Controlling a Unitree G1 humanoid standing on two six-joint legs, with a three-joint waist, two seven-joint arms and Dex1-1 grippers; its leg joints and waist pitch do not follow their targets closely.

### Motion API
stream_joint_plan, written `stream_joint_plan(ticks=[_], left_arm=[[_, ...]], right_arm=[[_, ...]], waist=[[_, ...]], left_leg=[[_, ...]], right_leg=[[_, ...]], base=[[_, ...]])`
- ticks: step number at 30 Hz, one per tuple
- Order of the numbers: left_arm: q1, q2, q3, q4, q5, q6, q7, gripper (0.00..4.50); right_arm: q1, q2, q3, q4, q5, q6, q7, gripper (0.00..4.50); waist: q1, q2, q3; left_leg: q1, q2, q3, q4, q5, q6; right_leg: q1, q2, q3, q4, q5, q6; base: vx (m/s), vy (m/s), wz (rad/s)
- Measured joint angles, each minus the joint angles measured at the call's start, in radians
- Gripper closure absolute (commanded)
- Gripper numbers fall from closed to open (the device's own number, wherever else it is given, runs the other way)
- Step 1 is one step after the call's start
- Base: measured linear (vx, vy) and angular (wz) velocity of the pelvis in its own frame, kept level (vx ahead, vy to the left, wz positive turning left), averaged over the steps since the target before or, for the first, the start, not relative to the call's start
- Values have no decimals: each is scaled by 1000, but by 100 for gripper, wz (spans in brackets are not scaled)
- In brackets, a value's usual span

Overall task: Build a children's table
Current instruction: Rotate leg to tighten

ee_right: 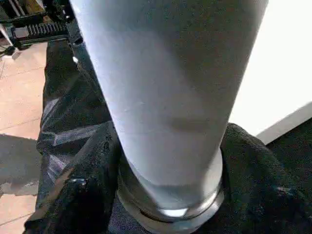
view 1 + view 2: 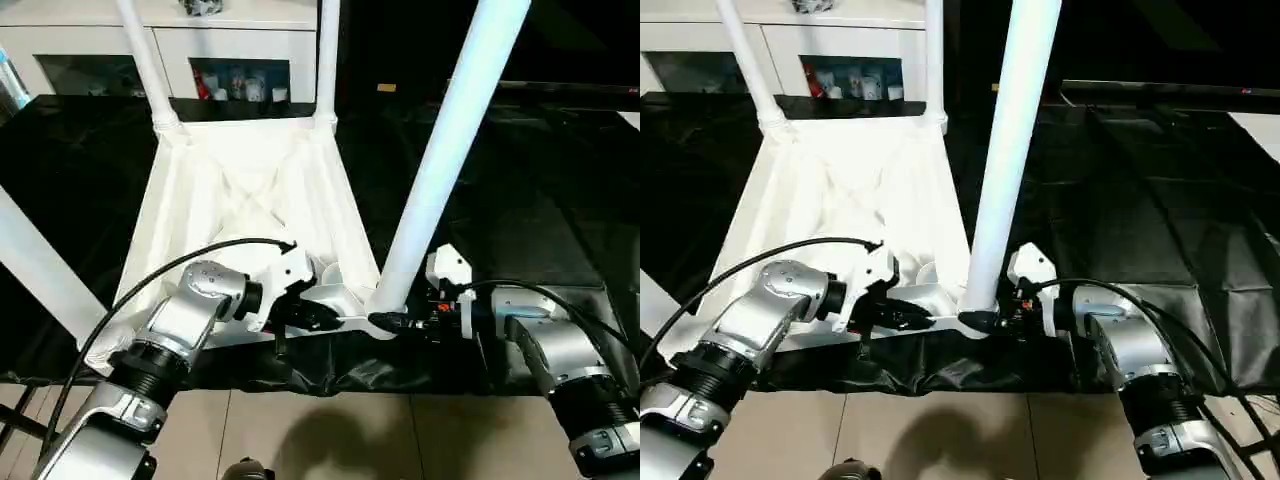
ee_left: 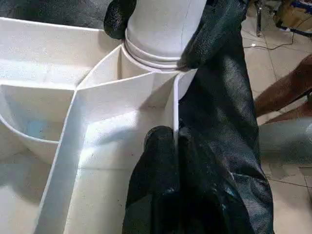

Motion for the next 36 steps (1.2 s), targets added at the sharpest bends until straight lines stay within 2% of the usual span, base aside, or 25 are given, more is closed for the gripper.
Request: stream_joint_plan(ticks=[3,6,7,12,19,22,24,26,29,32,33,36], left_arm=[[0,-4,1,0,2,2,12,450],[-5,-35,5,10,22,9,88,450],[-10,-54,15,23,29,17,127,450],[-52,-182,55,74,65,82,373,450],[-72,-263,71,100,103,97,549,450],[-73,-266,69,99,112,96,560,450],[-72,-266,67,99,115,96,559,450],[-72,-263,66,99,116,92,550,450],[-64,-251,62,86,116,87,518,450],[-52,-229,50,61,113,80,472,450],[-49,-207,45,55,103,74,424,450],[-42,-174,39,49,87,59,354,450]], right_arm=[[0,9,-4,3,-1,3,-10,183],[-1,36,-28,25,-6,7,-90,184],[-9,53,-44,48,-9,6,-134,184],[-74,162,-123,157,-38,5,-430,184],[-130,239,-171,222,-53,7,-625,184],[-138,259,-185,241,-62,-12,-646,184],[-138,265,-191,247,-63,-20,-650,114],[-138,270,-201,245,-41,-17,-638,112],[-133,260,-203,235,-23,-4,-601,73],[-107,241,-195,199,-16,1,-527,69],[-84,212,-178,173,-10,3,-465,48],[-59,168,-148,139,-9,3,-364,48]], waist=[[1,0,0],[-2,0,0],[-5,0,0],[-45,0,0],[-53,1,-1],[-53,1,-1],[-53,1,-1],[-55,1,-1],[-51,1,-1],[-46,1,-1],[-44,2,-1],[-38,2,-1]], left_leg=[[0,0,0,0,0,0],[1,0,0,1,0,0],[2,0,0,1,0,0],[2,0,0,3,0,0],[2,0,0,-3,0,-1],[2,0,0,-2,0,0],[2,0,0,-2,0,0],[2,0,0,-2,0,0],[2,0,0,-3,0,0],[2,0,0,-3,0,0],[2,0,0,-3,0,0],[1,0,0,-2,0,0]], right_leg=[[0,0,0,0,0,0],[1,0,0,1,0,0],[2,0,0,1,0,0],[1,0,1,0,-1,2],[-1,1,0,-1,1,-1],[-1,1,0,-1,0,-1],[-1,1,0,-1,0,-1],[-1,1,0,-1,1,-1],[-1,1,0,-1,1,-1],[-1,1,0,-1,0,-1],[-1,1,0,-1,0,-1],[-1,1,0,0,0,-1]], base=[[0,0,0],[0,0,0],[0,0,0],[0,0,0],[0,0,0],[0,0,0],[0,0,0],[0,0,0],[0,0,0],[0,0,0],[0,0,0],[0,0,0]])
